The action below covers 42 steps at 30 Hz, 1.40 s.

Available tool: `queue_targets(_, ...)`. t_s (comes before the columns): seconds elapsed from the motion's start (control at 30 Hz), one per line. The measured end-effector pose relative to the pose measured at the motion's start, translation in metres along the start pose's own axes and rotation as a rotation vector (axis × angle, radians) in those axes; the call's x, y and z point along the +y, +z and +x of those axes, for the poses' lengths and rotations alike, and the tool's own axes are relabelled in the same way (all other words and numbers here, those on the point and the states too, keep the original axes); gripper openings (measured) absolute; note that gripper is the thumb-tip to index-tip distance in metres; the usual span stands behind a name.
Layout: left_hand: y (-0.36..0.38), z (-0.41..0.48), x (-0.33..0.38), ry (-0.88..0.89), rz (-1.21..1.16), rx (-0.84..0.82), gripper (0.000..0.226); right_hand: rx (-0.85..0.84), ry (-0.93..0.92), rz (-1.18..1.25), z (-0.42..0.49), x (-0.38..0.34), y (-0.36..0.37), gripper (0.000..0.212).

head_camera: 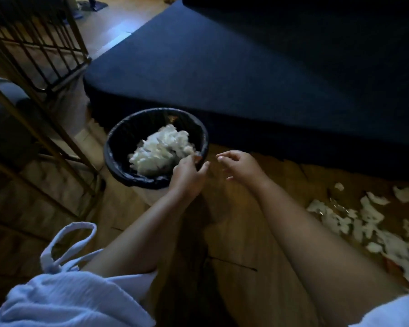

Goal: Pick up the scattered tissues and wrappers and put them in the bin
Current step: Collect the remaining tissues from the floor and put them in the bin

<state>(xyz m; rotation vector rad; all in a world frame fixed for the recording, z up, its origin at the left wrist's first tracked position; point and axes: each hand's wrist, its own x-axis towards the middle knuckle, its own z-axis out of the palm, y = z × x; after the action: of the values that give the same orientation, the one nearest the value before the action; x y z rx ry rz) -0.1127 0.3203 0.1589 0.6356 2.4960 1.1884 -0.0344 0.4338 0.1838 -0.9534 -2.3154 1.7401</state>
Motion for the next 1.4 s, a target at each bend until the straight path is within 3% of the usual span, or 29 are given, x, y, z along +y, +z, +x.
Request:
queue_targets(0.1,0.047,-0.034,0.015,0.037,0.026,-0.116,0.039,0.084,0.021,0.054,-0.045,0.047,-0.035,0.022)
queue_targets(0.4,0.220,-0.172,0.066,0.179,0.131,-0.533,0.034,0.400,0.315,0.268,-0.196,0.247,-0.136,0.014)
queue_targets(0.53,0.300,-0.228,0.097,0.323,0.267,-0.743,0.010,0.578,0.479,0.337,-0.265,0.329,-0.181,0.016)
queue_targets(0.83,0.441,-0.332,0.119,0.362,0.362,-1.051,0.025,0.932,0.791,0.407,-0.393,0.492,-0.251,0.017)
queue_targets(0.97,0.489,-0.345,0.106,0.337,0.376,-1.168,0.025,1.205,0.914,0.400,-0.421,0.545,-0.279,0.029)
queue_targets(1.07,0.520,-0.343,0.098,0.346,0.393,-1.169,0.025,1.386,1.024,0.285,-0.420,0.575,-0.300,0.060)
queue_targets(1.17,0.545,-0.326,0.089,0.399,0.391,-1.099,0.028,1.385,1.155,0.293,-0.408,0.600,-0.323,0.081)
queue_targets(1.3,0.563,-0.289,0.072,0.139,0.353,-0.871,0.046,1.192,1.195,0.158,-0.386,0.628,-0.319,0.057)
queue_targets(1.4,0.571,-0.263,0.063,0.036,0.416,-0.724,0.057,1.282,1.108,-0.007,-0.371,0.617,-0.298,0.029)
